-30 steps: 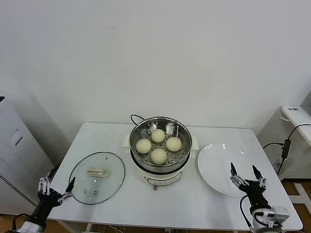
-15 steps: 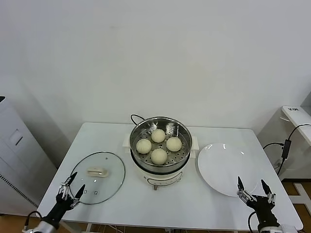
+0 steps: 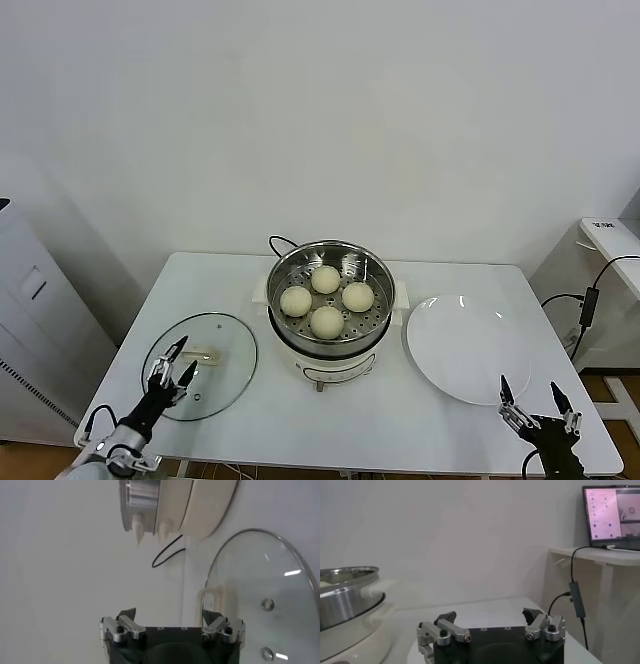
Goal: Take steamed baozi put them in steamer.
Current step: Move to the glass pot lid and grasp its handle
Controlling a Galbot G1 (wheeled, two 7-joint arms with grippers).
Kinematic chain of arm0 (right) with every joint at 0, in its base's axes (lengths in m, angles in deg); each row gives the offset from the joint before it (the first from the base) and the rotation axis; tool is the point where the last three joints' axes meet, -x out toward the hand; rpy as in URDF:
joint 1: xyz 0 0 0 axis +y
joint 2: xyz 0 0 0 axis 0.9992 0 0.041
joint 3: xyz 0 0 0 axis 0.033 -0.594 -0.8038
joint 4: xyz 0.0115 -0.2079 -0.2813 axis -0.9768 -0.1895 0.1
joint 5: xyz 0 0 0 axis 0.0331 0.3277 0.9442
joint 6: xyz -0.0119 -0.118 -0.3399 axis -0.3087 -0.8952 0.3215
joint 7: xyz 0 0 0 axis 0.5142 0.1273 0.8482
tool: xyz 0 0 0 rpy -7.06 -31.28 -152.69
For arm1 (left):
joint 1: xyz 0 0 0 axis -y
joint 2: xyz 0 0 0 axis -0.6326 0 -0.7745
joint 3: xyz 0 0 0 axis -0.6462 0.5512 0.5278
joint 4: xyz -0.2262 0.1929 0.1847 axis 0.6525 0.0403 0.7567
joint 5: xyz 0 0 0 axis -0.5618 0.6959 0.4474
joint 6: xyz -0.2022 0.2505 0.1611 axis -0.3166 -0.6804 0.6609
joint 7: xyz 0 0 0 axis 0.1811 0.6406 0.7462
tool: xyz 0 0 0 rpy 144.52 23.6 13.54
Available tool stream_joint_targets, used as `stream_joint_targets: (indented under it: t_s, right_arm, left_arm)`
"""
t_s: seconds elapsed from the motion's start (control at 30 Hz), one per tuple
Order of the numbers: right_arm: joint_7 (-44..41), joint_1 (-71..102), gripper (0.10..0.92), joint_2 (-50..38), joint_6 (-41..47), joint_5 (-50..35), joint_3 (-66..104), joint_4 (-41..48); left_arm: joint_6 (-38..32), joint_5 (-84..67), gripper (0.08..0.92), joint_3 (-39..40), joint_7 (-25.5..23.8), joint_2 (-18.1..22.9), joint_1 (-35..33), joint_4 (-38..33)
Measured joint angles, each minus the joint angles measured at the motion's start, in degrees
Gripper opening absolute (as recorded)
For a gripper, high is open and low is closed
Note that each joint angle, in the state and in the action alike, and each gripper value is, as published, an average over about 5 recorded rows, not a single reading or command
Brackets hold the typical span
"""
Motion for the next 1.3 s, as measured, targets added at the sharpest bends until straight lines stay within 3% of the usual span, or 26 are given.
stream_joint_targets:
  t_s: [0.53,1.3]
  right_arm:
    - [-0.5,1.0,0.823,1.1,-0.8,0.3,1.6,1.0]
    - [-0.5,0.4,0.823,0.9,-1.3,0.4,1.5,1.7]
  left_arm:
    - [4.8,4.8,0.803,3.3,1.6,-0.2,7.1,6.2]
    - [4.4,5.3,0.158,3.0,7.7,1.1,11.1,13.0]
